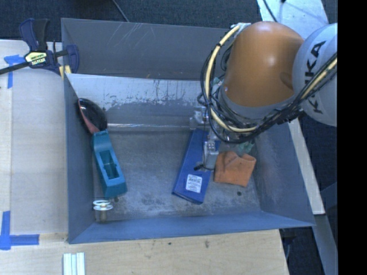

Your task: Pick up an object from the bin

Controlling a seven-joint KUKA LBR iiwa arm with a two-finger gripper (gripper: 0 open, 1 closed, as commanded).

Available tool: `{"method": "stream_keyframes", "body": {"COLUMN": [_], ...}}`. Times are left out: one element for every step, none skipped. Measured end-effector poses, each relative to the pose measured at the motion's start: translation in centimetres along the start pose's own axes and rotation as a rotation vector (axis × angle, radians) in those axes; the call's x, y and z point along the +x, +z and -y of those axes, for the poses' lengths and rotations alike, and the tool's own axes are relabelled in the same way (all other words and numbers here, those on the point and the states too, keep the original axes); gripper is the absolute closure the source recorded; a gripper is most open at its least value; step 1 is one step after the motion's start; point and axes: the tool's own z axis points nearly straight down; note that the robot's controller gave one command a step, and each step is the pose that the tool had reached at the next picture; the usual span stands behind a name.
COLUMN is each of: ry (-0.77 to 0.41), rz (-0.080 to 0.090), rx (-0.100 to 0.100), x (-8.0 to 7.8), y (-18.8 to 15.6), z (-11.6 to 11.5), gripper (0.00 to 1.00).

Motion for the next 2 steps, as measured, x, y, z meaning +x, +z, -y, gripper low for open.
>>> {"method": "stream_keyframes", "body": {"ry": [0.001,-0.019], "rz": [0.009,0.016], "rx": [-0.001,-0.001], "x": [-0.1,-0.8], "y": [-0.5,2.9], "z": [0.0,1.3], "gripper": [0.00,0.00]}}
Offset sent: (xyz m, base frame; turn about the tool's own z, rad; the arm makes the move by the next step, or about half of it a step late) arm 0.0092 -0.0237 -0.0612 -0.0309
